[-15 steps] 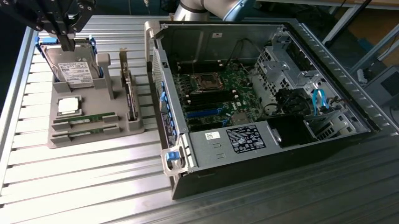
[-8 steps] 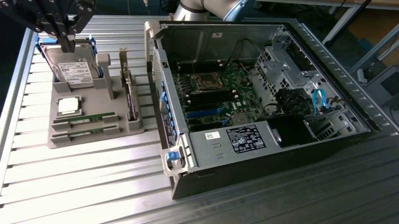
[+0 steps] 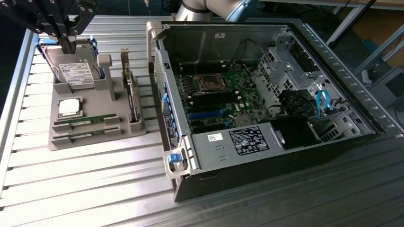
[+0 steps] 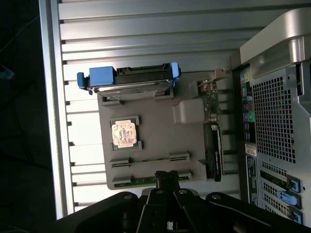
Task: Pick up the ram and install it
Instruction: 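Pick up the ram and move it above insertion slot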
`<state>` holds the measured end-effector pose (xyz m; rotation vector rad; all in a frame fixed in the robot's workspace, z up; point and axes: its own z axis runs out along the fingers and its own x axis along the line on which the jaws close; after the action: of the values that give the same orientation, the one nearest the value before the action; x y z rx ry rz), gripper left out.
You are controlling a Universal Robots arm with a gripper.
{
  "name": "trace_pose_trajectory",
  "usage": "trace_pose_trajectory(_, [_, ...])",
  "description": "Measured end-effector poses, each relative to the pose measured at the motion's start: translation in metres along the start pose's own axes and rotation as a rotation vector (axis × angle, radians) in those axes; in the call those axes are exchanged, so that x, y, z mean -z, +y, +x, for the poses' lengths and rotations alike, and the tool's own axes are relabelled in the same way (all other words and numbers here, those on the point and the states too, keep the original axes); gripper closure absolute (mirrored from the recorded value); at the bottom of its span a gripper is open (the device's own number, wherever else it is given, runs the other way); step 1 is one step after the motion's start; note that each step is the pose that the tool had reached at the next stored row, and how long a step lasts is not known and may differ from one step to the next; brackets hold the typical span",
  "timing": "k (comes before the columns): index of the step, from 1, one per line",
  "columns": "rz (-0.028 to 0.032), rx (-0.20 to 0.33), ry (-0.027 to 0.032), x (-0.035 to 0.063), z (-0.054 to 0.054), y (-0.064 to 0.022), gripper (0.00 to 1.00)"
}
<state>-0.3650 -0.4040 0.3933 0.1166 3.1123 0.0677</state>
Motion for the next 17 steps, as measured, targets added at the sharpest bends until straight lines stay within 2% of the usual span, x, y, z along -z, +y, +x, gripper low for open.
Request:
trace_pose_trajectory(9, [-0.0001, 0.005, 0.0002, 0.0, 0.0, 0.0, 0.9])
trace_pose_trajectory(17, [-0.0028, 0.112, 0.005, 0.0, 0.0, 0.0, 0.9])
